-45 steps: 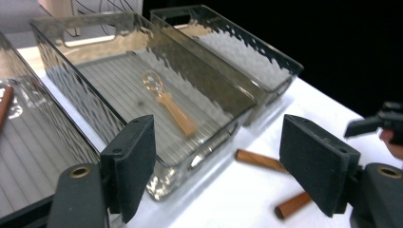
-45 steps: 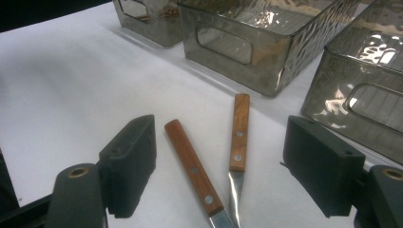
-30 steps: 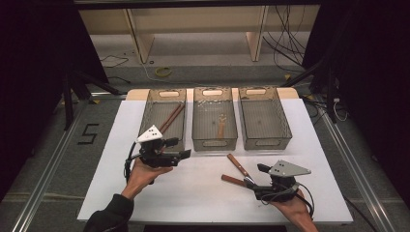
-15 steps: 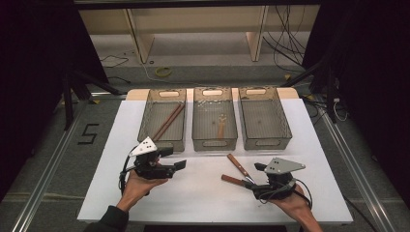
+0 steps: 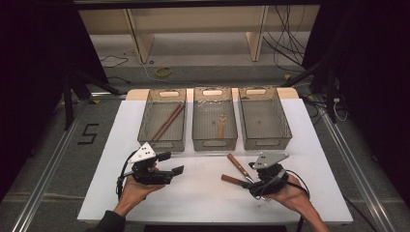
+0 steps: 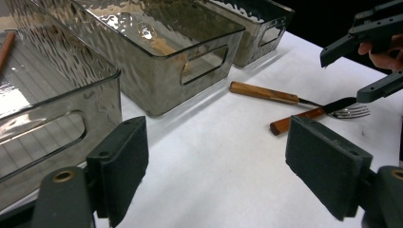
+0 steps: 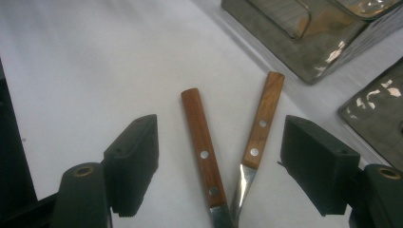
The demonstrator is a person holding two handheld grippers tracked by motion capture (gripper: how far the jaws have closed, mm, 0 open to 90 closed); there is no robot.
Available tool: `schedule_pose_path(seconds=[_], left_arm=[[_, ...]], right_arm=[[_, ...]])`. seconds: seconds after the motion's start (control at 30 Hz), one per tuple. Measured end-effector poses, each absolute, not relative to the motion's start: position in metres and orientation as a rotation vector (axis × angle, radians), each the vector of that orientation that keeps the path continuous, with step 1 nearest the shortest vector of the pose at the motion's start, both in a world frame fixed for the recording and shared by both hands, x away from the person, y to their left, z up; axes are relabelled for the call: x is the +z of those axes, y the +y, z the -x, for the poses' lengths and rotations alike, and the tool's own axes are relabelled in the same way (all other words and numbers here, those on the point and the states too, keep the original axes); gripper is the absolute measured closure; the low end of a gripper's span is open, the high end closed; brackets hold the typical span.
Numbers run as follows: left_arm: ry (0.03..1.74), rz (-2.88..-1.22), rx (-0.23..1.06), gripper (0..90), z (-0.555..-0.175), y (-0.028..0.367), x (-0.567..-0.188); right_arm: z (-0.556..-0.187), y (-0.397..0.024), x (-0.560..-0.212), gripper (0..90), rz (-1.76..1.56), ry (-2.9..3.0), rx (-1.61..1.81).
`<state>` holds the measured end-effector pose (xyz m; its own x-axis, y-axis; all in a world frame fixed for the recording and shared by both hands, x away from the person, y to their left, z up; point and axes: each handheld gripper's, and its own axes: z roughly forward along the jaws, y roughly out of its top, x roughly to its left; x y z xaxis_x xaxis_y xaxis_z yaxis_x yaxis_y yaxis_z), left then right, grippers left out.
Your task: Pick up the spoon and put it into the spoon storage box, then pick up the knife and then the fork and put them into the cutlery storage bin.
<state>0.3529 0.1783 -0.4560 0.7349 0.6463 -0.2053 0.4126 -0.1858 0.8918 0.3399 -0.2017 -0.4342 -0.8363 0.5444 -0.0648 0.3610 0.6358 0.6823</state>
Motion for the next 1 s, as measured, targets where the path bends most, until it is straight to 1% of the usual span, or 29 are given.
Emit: schedule_pose_path(seconds=[0.23,0.63,1.0], left_arm=[[0.839,-1.796,0.266,21.7,-0.349,0.184,-0.456],[0.82,-1.826,0.254,21.2,-0.343,0.182,-0.458],[0.827,-1.828,0.261,20.6,-0.338,0.183,-0.461]], right_arm=[[-0.347,-0.195,-0.436,28.4,-0.709,2.672,0.905],[-0.353,-0.189,-0.438,28.6,-0.696,2.725,0.808],[-0.359,-0.184,-0.442,35.7,-0.665,2.813,0.68]])
